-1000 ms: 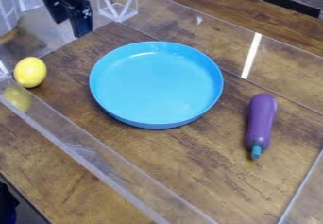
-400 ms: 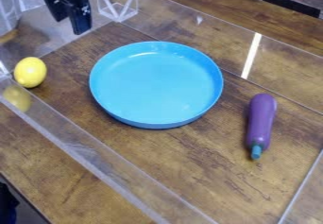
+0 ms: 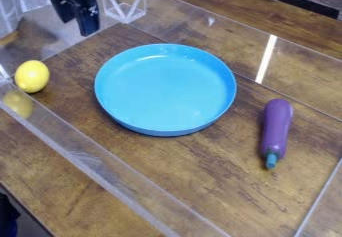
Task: Remove the lemon from the blue tray and put it on the table
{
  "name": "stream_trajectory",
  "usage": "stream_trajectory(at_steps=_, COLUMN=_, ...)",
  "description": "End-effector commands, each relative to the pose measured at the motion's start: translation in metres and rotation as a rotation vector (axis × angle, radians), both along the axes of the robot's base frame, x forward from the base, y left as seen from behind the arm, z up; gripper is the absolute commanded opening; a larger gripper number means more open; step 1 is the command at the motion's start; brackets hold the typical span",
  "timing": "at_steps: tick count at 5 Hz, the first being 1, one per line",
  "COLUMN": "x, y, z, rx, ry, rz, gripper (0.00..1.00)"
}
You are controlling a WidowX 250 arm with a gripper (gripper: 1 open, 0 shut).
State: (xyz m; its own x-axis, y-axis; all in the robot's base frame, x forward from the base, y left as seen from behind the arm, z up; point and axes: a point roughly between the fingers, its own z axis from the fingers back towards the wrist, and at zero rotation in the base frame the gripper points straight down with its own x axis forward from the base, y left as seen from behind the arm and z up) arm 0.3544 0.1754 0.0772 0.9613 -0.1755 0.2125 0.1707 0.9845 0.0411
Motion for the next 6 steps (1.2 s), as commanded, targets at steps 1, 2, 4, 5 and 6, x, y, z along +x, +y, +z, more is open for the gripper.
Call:
stream_trajectory(at_steps=1, x=0.006, y=0.016, z=0.018, rx=0.035, ry=-0.048, rz=0.016, gripper=1.00)
stream_trajectory(at_steps=2, x=0.008, y=0.019, z=0.014, rx=0.037, ry=-0.042, rz=0.016, gripper=1.00)
stream_trajectory(at_steps=4, x=0.012, y=0.022, z=0.012, rx=0.033, ry=-0.035, rz=0.014, gripper=1.00)
stream_trajectory(at_steps=5, x=0.020, y=0.022, z=0.010, rx=0.036, ry=-0.032, rz=0.021, gripper=1.00)
stream_trajectory(at_steps=6, x=0.027, y=0.017, z=0.005, rx=0.038, ry=-0.021, rz=0.032, gripper=1.00)
